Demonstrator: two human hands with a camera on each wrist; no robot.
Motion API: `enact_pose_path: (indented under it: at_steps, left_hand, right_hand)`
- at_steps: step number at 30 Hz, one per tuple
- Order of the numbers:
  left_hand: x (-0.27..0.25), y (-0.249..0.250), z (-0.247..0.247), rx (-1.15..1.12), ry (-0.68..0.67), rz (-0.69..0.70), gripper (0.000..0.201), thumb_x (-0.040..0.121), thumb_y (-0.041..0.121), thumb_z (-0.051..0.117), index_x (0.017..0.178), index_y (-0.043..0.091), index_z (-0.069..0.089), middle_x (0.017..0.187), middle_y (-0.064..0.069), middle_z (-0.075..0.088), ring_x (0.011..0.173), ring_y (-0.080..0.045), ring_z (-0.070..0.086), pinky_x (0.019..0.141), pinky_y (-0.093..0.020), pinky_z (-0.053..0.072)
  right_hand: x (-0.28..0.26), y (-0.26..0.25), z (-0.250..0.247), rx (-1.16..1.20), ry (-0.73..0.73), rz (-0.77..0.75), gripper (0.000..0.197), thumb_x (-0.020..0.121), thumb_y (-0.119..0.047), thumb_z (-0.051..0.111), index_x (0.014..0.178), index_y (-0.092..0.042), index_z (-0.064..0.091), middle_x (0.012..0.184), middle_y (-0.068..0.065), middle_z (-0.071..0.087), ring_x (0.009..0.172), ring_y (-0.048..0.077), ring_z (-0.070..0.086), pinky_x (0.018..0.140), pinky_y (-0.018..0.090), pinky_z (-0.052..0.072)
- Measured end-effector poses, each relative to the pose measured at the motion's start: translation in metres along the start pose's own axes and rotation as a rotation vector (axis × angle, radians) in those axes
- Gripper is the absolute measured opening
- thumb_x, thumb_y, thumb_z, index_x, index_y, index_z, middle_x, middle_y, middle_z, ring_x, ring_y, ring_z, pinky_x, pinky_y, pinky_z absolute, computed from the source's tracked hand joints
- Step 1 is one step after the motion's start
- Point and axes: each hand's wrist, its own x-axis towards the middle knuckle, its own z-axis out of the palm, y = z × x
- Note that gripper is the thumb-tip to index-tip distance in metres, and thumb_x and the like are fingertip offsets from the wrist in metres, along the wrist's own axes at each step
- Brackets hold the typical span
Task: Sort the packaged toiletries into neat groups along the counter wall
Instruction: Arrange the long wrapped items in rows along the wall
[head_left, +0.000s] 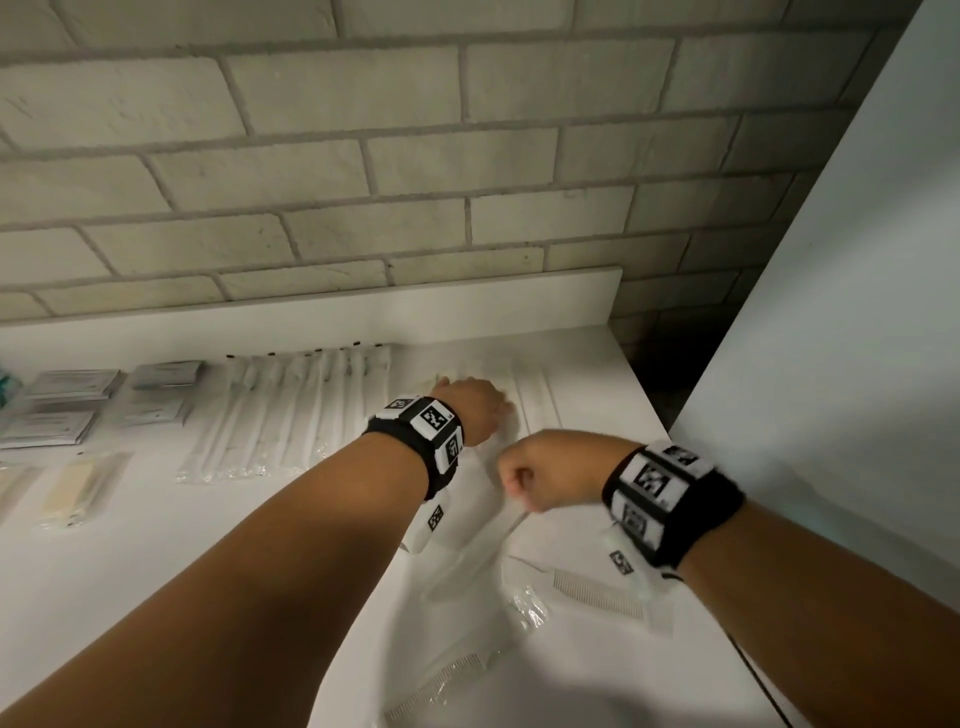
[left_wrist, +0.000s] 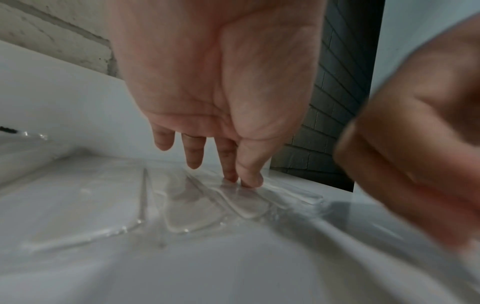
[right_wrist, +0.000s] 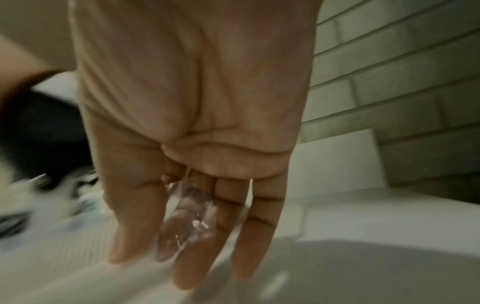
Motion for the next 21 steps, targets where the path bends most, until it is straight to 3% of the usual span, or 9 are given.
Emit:
enact_pose_path:
  at_steps: [2,5,8,11,13,15,17,19,21]
  left_hand:
    - [-0.001,0.001,0.0,0.006,0.015,-0.003,0.046,0.099,0.026,0.04,0.145,0.023,0.038,0.147,-0.002,0.042,0.138,-0.025,0.036,0.117,-0.05,0.012]
    - [0.0,-0.001,0.003,-0.033,0.049,0.003,0.046,0.097,0.025,0.044,0.142,0.024,0.043,0.146,0.0,0.043,0.137,-0.023,0.036,0.117,-0.051,0.011]
    - [0.003,-0.005,0.007,-0.052,0.078,0.015,0.045,0.095,0.026,0.045,0.141,0.024,0.045,0.145,0.001,0.044,0.137,-0.022,0.036,0.115,-0.05,0.012]
    - [0.005,-0.004,0.007,-0.028,0.088,0.026,0.038,0.094,0.024,0.044,0.131,0.024,0.053,0.136,0.001,0.051,0.134,-0.022,0.038,0.112,-0.048,0.017]
    - [0.005,-0.003,0.007,0.025,0.086,0.04,0.036,0.094,0.027,0.044,0.129,0.028,0.054,0.136,0.002,0.05,0.137,-0.024,0.033,0.111,-0.048,0.018]
    - [0.007,-0.001,0.008,0.087,0.1,0.067,0.038,0.095,0.031,0.045,0.133,0.031,0.051,0.14,0.003,0.047,0.141,-0.027,0.025,0.114,-0.049,0.017]
    - [0.01,0.0,0.008,0.151,0.106,0.088,0.041,0.095,0.036,0.045,0.136,0.033,0.049,0.145,0.002,0.043,0.144,-0.029,0.018,0.117,-0.049,0.014]
    - [0.012,0.002,0.005,0.21,0.106,0.09,0.044,0.096,0.041,0.043,0.139,0.033,0.046,0.15,0.004,0.037,0.147,-0.028,0.009,0.118,-0.049,0.007]
    - [0.013,0.006,0.001,0.242,0.164,0.097,0.045,0.097,0.043,0.04,0.14,0.03,0.047,0.154,0.004,0.03,0.148,-0.026,0.006,0.118,-0.049,0.004]
  right_hand:
    - [-0.007,0.015,-0.024,0.173,0.048,0.083,0.029,0.079,-0.002,0.058,0.084,-0.029,0.067,0.088,-0.011,0.063,0.082,0.008,0.06,0.071,0.02,0.051]
    - [-0.01,0.034,-0.062,0.198,-0.022,0.129,0.033,0.082,0.004,0.061,0.093,-0.026,0.069,0.081,-0.01,0.053,0.07,0.008,0.051,0.059,0.017,0.042]
    - [-0.004,0.046,-0.085,0.008,-0.071,0.252,0.036,0.084,0.005,0.054,0.098,-0.025,0.071,0.084,-0.007,0.053,0.084,0.017,0.054,0.073,0.028,0.046]
    - [0.007,0.055,-0.084,-0.191,0.132,0.345,0.039,0.089,-0.001,0.047,0.119,-0.019,0.063,0.117,0.007,0.056,0.107,0.028,0.056,0.094,0.036,0.047]
    - [0.01,0.058,-0.074,-0.298,0.338,0.348,0.041,0.09,-0.004,0.044,0.129,-0.012,0.053,0.126,0.015,0.048,0.11,0.035,0.055,0.092,0.038,0.048]
    - [0.01,0.057,-0.062,-0.311,0.448,0.352,0.037,0.088,-0.007,0.048,0.124,-0.006,0.053,0.123,0.017,0.049,0.105,0.036,0.057,0.087,0.039,0.051]
    - [0.01,0.054,-0.046,-0.278,0.342,0.381,0.033,0.087,-0.019,0.058,0.118,-0.007,0.059,0.117,0.012,0.056,0.103,0.031,0.059,0.086,0.036,0.051]
    - [0.012,0.052,-0.029,-0.297,0.164,0.419,0.043,0.08,-0.035,0.069,0.117,-0.012,0.063,0.114,0.006,0.062,0.103,0.025,0.06,0.089,0.036,0.051]
    - [0.015,0.058,-0.021,-0.331,0.119,0.439,0.049,0.078,-0.037,0.072,0.12,-0.013,0.061,0.117,0.005,0.063,0.107,0.024,0.06,0.092,0.038,0.051]
